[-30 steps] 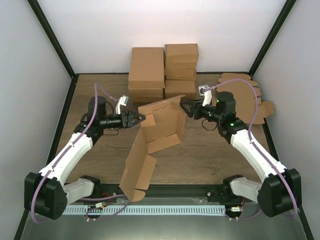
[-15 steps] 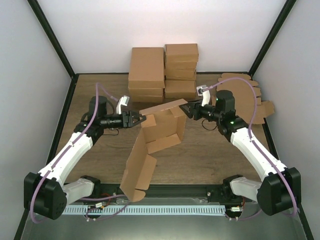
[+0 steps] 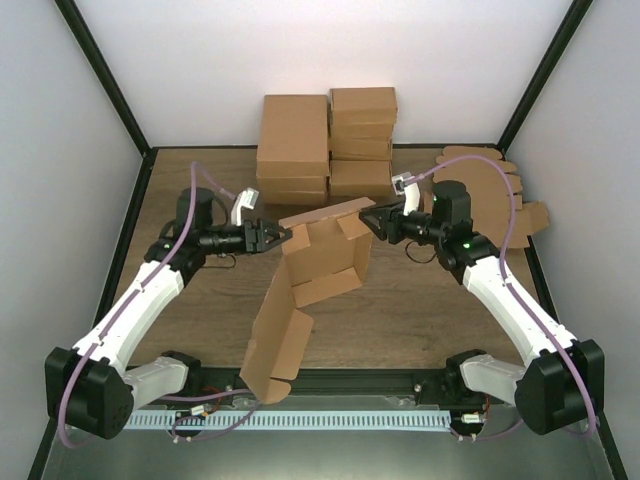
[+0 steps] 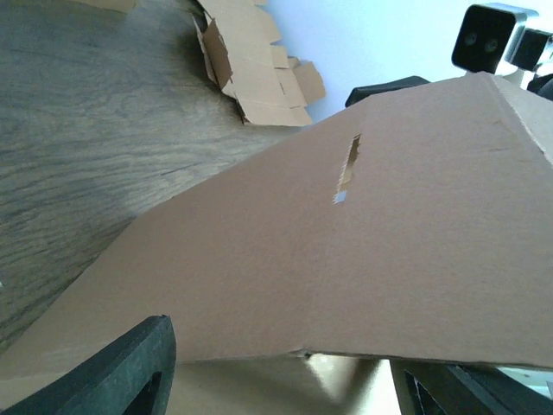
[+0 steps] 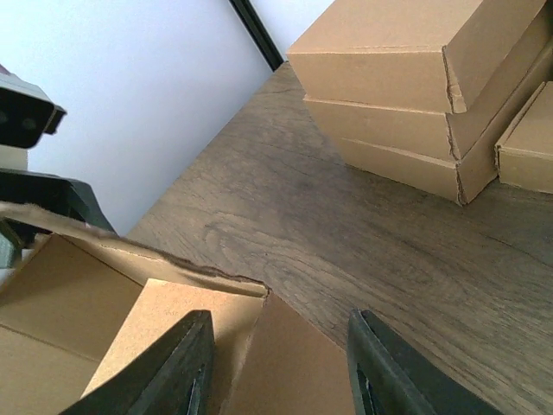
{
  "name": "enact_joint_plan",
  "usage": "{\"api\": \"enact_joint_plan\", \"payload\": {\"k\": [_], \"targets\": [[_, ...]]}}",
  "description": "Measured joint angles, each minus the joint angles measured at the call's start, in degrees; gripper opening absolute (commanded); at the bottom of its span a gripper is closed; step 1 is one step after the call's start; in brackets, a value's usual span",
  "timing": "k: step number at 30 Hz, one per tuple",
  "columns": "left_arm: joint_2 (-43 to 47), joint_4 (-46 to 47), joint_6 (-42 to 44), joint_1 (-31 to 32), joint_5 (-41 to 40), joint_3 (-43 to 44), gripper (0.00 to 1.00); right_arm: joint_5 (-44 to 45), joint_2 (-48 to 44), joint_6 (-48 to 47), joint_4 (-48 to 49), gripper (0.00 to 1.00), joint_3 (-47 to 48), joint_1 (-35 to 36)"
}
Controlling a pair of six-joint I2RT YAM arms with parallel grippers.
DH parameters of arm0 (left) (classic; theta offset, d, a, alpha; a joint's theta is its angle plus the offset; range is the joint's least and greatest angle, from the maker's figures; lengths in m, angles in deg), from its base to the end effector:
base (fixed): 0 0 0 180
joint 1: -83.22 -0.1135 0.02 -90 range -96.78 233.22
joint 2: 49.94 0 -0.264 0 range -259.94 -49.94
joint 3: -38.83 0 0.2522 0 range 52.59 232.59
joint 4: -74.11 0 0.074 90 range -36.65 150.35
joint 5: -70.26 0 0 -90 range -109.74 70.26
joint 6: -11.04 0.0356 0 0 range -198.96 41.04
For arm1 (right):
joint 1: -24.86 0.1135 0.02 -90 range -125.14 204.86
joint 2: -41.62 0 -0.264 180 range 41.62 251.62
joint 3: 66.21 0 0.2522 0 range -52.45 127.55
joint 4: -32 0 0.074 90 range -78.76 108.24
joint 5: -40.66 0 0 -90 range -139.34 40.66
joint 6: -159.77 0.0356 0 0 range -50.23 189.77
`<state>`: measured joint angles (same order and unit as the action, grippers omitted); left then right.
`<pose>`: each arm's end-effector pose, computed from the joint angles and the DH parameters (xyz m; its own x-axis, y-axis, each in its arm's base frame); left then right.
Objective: Fold the paper box
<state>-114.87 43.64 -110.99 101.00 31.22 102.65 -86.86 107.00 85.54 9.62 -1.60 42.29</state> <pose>0.2224 -0.1004 0.2972 -0.8589 -0.0754 -0.5065 0.4327 0.4220 -0.7967 0.2379 0.0974 0.3099 -0.5707 0.0467 -0.8198 -0.6409 0.5988 0.4803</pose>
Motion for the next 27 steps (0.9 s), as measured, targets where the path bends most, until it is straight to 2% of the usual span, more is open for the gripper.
{"api": "enact_joint_plan", "payload": {"k": [8,18,24,27], "targets": [[2.60,-9.25,4.76,0.07,-3.98,6.32,0.84,0.02,0.00,-0.50,-0.02,0.45,0.00,0.00],[7.45,-18.91,8.59,0.15,-11.23,12.02,0.94,0.02,0.00,-0.74,0.00,0.45,0.00,0.00],[8.07,-20.63,9.60,0.15,-15.30,17.92,0.95,0.02,0.02,-0.79,-0.02,0.45,0.00,0.00],[7.43,-19.76,9.55,0.15,-15.50,19.28,0.92,0.00,0.02,-0.83,0.00,0.45,0.00,0.00]]}}
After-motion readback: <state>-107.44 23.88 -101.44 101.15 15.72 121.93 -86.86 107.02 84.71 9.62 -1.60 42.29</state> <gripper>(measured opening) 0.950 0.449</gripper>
